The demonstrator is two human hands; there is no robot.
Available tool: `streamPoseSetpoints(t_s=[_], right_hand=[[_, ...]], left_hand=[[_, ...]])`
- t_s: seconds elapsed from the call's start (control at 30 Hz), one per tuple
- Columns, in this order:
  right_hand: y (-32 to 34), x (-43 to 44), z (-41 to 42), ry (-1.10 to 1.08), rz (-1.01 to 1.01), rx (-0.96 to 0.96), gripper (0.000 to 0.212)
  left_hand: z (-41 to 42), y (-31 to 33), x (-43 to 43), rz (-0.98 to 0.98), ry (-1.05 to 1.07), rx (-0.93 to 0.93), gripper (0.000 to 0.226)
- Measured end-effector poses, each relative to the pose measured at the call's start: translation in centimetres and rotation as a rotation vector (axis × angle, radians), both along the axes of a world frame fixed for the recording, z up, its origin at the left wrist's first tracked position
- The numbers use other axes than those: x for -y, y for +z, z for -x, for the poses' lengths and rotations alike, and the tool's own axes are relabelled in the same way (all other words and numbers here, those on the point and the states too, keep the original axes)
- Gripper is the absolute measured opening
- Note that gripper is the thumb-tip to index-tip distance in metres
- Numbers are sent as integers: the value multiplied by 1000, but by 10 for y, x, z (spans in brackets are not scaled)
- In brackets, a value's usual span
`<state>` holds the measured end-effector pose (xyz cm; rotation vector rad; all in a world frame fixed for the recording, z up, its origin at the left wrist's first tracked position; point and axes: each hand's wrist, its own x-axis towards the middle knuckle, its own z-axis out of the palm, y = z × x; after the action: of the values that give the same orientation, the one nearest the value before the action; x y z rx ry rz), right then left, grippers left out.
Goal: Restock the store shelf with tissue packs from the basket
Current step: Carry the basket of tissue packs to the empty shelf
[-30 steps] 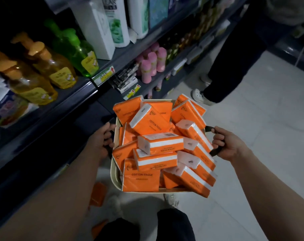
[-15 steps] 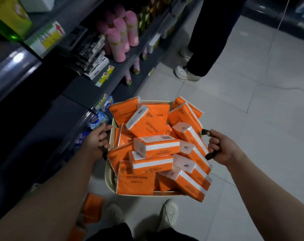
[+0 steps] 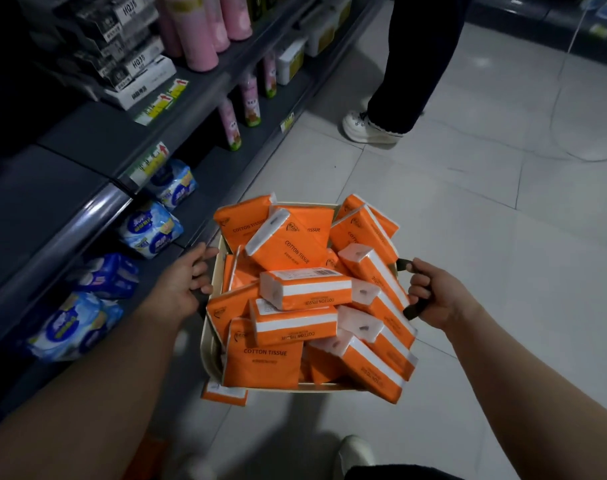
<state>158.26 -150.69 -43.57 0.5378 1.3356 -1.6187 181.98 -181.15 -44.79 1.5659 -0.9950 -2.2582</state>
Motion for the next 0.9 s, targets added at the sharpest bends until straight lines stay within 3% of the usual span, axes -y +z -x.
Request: streamPoseSetpoints(t_s=[0.4, 0.9], right_hand=[[-74, -8, -41, 20, 11, -76, 30], [-83, -78, -79, -68, -2, -57, 30]], left_hand=[[-40, -67, -17, 100, -13, -18, 29], [-45, -74, -65, 99, -89, -36, 27]])
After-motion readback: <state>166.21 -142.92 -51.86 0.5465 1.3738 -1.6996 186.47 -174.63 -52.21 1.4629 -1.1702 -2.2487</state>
